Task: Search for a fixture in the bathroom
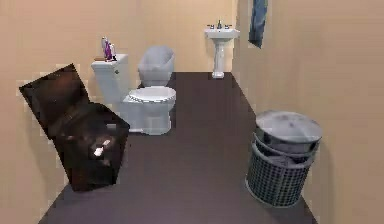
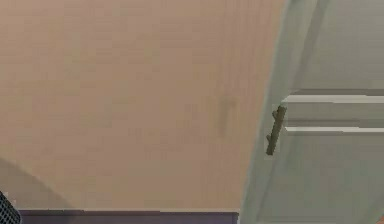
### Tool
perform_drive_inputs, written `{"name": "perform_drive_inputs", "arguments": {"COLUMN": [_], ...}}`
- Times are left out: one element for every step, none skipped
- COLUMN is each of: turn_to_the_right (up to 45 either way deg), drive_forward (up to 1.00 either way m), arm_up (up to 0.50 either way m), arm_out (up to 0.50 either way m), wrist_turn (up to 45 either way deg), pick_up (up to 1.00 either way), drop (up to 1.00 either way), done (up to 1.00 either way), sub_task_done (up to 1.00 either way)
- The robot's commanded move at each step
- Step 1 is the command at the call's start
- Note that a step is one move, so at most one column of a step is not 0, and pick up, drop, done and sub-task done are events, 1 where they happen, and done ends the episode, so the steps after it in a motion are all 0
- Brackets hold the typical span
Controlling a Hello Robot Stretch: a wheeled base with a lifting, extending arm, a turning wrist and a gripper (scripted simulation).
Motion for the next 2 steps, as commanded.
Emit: {"name": "perform_drive_inputs", "arguments": {"turn_to_the_right": [0.0,-45.0], "drive_forward": [0.8,0.0], "arm_up": [0.0,0.0], "arm_out": [0.0,0.0], "wrist_turn": [0.0,0.0], "pick_up": [0.0,0.0], "drop": [0.0,0.0], "done": [0.0,0.0], "sub_task_done": [0.0,0.0]}}
